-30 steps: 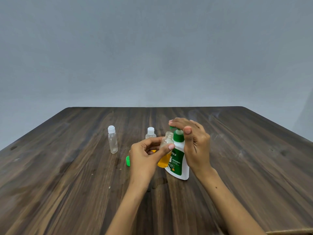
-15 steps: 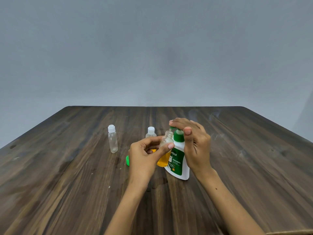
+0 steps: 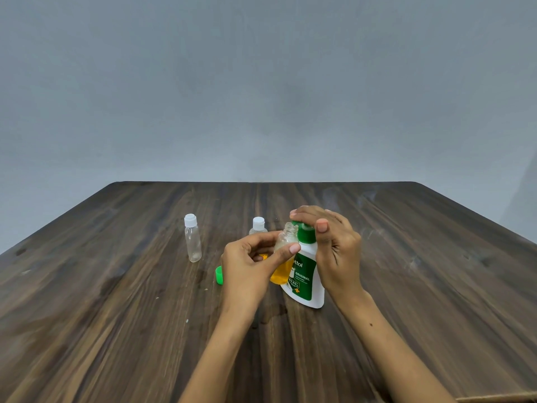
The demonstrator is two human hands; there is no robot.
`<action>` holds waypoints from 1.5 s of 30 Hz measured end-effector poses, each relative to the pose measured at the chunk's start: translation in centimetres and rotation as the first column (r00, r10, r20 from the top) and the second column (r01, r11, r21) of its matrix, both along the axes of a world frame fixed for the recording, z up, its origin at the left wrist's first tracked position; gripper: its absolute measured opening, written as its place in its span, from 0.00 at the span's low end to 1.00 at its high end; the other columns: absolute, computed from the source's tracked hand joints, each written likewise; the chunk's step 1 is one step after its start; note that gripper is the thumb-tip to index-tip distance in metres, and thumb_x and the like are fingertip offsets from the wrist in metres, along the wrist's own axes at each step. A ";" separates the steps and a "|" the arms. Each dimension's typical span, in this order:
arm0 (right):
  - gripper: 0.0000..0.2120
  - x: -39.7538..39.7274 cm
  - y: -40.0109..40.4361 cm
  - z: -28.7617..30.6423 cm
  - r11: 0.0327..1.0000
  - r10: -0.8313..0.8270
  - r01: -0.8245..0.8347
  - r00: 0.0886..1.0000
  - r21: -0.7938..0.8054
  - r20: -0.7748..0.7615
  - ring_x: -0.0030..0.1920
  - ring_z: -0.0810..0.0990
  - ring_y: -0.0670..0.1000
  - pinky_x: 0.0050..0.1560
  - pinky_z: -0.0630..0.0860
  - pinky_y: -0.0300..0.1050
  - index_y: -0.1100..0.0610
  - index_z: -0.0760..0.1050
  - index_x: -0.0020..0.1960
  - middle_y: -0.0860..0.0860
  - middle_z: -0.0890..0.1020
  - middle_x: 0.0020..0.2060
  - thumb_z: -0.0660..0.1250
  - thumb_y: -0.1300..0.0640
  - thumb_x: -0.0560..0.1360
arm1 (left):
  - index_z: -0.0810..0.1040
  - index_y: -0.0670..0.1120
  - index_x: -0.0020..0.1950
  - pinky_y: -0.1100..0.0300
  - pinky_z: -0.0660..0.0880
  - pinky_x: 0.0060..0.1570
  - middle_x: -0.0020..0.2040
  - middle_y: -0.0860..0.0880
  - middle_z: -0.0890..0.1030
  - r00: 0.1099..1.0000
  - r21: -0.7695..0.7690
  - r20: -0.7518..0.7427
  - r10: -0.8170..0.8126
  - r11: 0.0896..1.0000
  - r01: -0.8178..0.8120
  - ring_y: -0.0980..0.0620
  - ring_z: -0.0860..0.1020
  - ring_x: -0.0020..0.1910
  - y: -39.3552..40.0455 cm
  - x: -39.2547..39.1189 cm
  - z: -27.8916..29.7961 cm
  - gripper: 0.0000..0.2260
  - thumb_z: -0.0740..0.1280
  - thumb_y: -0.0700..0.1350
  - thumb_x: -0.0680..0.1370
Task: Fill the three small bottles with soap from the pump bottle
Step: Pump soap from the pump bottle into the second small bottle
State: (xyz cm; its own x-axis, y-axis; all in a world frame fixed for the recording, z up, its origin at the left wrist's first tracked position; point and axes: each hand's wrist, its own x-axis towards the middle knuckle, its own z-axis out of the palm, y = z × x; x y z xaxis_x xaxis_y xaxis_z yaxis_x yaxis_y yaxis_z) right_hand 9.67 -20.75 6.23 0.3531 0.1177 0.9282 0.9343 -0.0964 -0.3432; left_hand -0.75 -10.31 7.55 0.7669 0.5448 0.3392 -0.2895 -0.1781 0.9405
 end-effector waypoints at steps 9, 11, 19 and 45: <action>0.30 -0.1 0.1 0.0 1.000 0.010 -0.010 1.000 0.006 -0.003 0.55 0.81 0.45 0.57 0.74 0.58 0.58 0.83 0.50 0.45 0.83 0.51 0.47 0.42 0.83 | 0.85 0.54 0.45 0.45 0.79 0.55 0.43 0.53 0.87 1.000 0.010 -0.004 -0.005 1.000 0.005 0.54 0.84 0.47 0.0 -0.2 0.2 0.14 0.76 0.53 0.62; 0.30 -0.1 0.0 0.1 1.000 0.008 -0.008 1.000 0.002 -0.003 0.55 0.81 0.46 0.57 0.74 0.58 0.58 0.83 0.51 0.46 0.83 0.51 0.46 0.42 0.83 | 0.84 0.54 0.45 0.44 0.79 0.56 0.43 0.54 0.86 1.000 0.009 -0.005 -0.001 1.000 0.001 0.55 0.84 0.47 -0.1 -0.2 0.1 0.14 0.76 0.53 0.61; 0.28 0.2 -0.1 -0.5 1.000 0.025 -0.025 1.000 -0.009 -0.005 0.57 0.80 0.45 0.56 0.74 0.59 0.58 0.82 0.52 0.47 0.83 0.53 0.47 0.44 0.84 | 0.85 0.52 0.46 0.47 0.80 0.55 0.43 0.53 0.87 1.000 -0.005 -0.003 -0.006 1.000 0.006 0.55 0.85 0.45 -0.1 -0.1 -0.2 0.14 0.77 0.51 0.62; 0.30 -0.1 -0.1 0.1 0.999 0.032 -0.032 0.999 -0.011 -0.015 0.57 0.80 0.45 0.58 0.73 0.59 0.58 0.82 0.52 0.46 0.83 0.52 0.46 0.43 0.84 | 0.84 0.54 0.44 0.43 0.78 0.56 0.43 0.54 0.87 1.000 -0.002 0.011 -0.006 1.000 0.006 0.54 0.84 0.46 0.0 -0.2 0.0 0.12 0.77 0.51 0.62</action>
